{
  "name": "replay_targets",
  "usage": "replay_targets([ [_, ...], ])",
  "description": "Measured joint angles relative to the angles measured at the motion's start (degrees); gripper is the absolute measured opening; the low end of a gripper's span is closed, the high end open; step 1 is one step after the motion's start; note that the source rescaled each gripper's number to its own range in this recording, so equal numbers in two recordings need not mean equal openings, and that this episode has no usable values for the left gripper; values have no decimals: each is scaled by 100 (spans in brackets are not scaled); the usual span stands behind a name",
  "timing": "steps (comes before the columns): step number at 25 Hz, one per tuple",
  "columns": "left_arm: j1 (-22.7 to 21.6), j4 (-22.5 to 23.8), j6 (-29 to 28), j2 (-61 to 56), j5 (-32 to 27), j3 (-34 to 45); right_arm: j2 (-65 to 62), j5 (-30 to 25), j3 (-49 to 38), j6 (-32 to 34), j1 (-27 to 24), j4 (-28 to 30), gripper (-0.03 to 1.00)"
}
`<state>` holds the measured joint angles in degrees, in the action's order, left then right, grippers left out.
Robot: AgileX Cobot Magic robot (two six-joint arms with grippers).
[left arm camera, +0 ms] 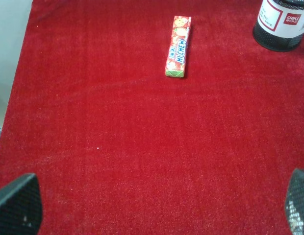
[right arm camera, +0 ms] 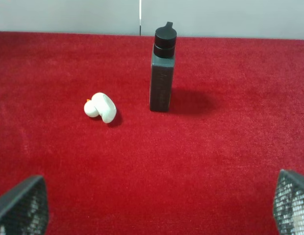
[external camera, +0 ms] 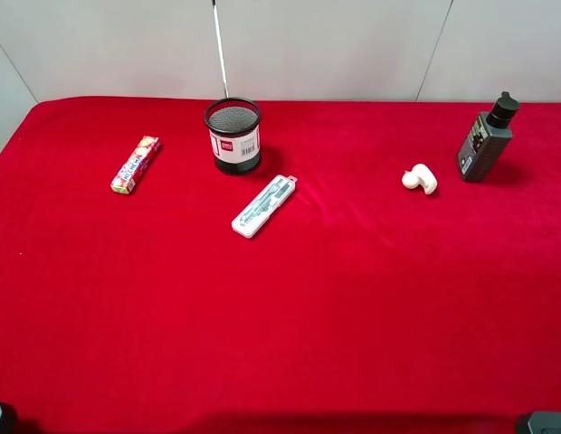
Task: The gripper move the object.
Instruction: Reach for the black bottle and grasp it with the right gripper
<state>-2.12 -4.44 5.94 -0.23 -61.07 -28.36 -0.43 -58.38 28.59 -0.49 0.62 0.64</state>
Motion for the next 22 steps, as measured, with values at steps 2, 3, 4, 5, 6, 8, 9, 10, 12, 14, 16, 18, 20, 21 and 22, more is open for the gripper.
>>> replay_targets([
  [2, 0, 0, 0, 0, 0, 0, 0, 0, 0, 0, 0, 0, 100],
  [3, 0, 0, 0, 0, 0, 0, 0, 0, 0, 0, 0, 0, 100],
  [4, 0, 0, 0, 0, 0, 0, 0, 0, 0, 0, 0, 0, 100],
  [5, 0, 0, 0, 0, 0, 0, 0, 0, 0, 0, 0, 0, 100],
  [6, 0, 0, 0, 0, 0, 0, 0, 0, 0, 0, 0, 0, 100],
  [8, 0, 0, 0, 0, 0, 0, 0, 0, 0, 0, 0, 0, 100],
  [9, 0, 0, 0, 0, 0, 0, 0, 0, 0, 0, 0, 0, 100],
  [10, 0, 0, 0, 0, 0, 0, 0, 0, 0, 0, 0, 0, 100],
  [12, 0, 0, 0, 0, 0, 0, 0, 0, 0, 0, 0, 0, 100],
  [14, 0, 0, 0, 0, 0, 0, 0, 0, 0, 0, 0, -5, 100],
  [16, 0, 0, 0, 0, 0, 0, 0, 0, 0, 0, 0, -5, 100],
  [18, 0, 0, 0, 0, 0, 0, 0, 0, 0, 0, 0, -5, 100],
  [20, 0, 0, 0, 0, 0, 0, 137, 0, 0, 11, 0, -64, 100],
  [21, 0, 0, 0, 0, 0, 0, 263, 3, 0, 15, 0, -64, 100],
  [22, 0, 0, 0, 0, 0, 0, 417, 3, 0, 15, 0, -131, 100],
])
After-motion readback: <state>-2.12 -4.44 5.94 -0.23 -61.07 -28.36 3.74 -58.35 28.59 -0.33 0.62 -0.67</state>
